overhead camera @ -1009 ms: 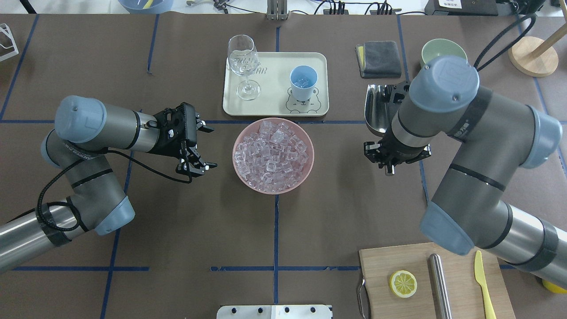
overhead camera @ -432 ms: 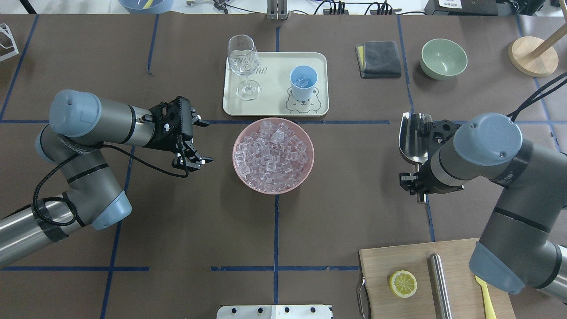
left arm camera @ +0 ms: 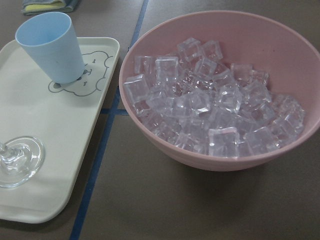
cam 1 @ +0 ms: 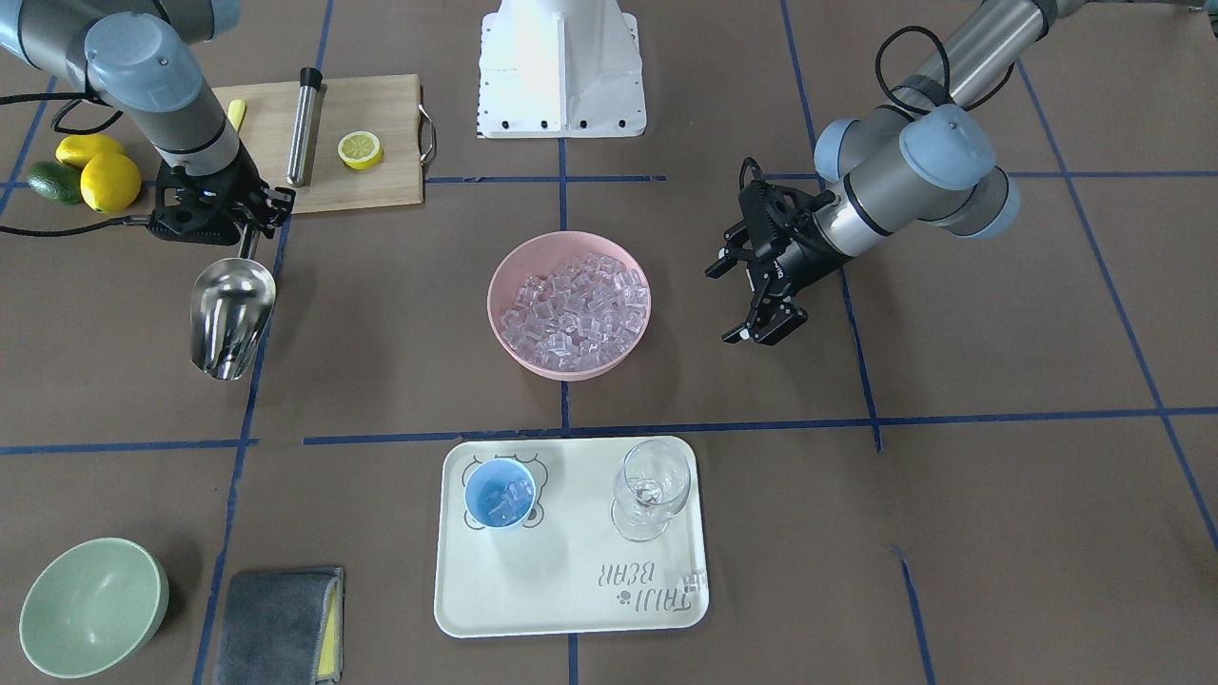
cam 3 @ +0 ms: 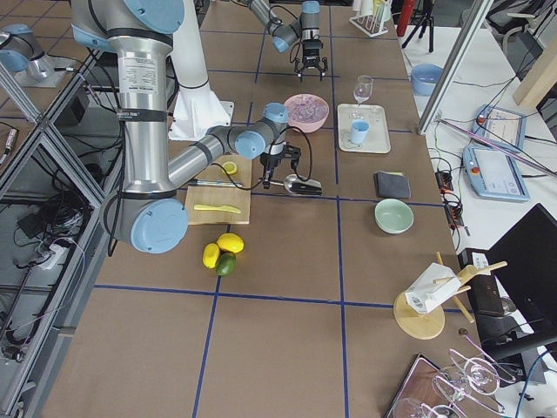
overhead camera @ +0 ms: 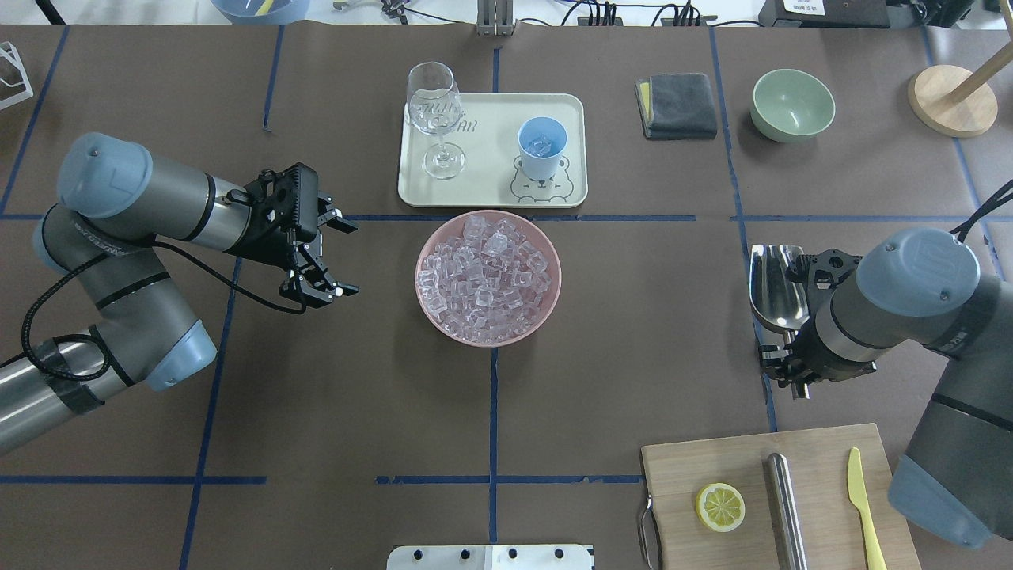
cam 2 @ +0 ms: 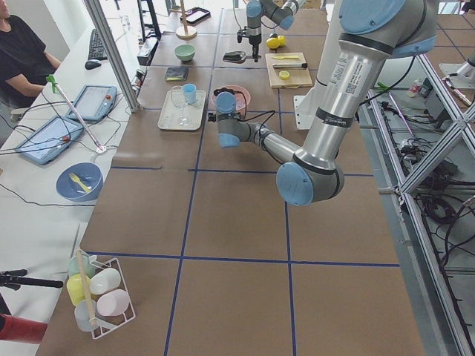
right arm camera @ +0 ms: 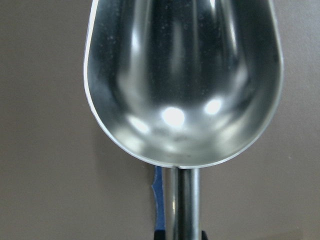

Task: Put ice in cup with scoop
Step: 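Bring the empty scoop back toward its spot on the table with the right gripper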

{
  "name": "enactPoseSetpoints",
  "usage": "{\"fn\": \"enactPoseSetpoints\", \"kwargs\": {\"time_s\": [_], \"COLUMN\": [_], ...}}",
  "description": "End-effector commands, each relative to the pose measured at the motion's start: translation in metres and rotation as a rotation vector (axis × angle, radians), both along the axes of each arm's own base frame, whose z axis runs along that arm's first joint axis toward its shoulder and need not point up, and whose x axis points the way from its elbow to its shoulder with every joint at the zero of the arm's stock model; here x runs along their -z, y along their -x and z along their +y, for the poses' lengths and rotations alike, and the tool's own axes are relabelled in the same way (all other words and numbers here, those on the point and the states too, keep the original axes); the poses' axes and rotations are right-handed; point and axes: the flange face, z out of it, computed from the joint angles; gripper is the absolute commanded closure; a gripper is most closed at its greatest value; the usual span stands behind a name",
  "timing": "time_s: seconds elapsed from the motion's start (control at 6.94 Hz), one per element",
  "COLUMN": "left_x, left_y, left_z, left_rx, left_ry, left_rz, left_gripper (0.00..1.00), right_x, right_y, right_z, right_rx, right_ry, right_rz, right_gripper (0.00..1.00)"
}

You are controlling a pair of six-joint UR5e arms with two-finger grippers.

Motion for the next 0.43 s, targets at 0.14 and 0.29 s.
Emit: {"fn": "enactPoseSetpoints", "kwargs": {"time_s": [0.14,0.29], "left_x": [-0.004,-0.010], "left_y": [0.003,0.004], "left_z": [0.000,0.002], "left_rx": [-0.016,-0.013], "left_ry": [0.009,0.014], "left_rz": [-0.001,-0.007], "left_gripper": [0.00,0.00], "right_x": [-0.040,-0.049], "right_y": [-0.009,-0.014], "right_z": [0.008,0.011], "right_rx": [0.022,0.023], "right_ry": [-0.022,-0.016], "right_rz": [-0.033,-0.023], "right_gripper": [1.00,1.00]}}
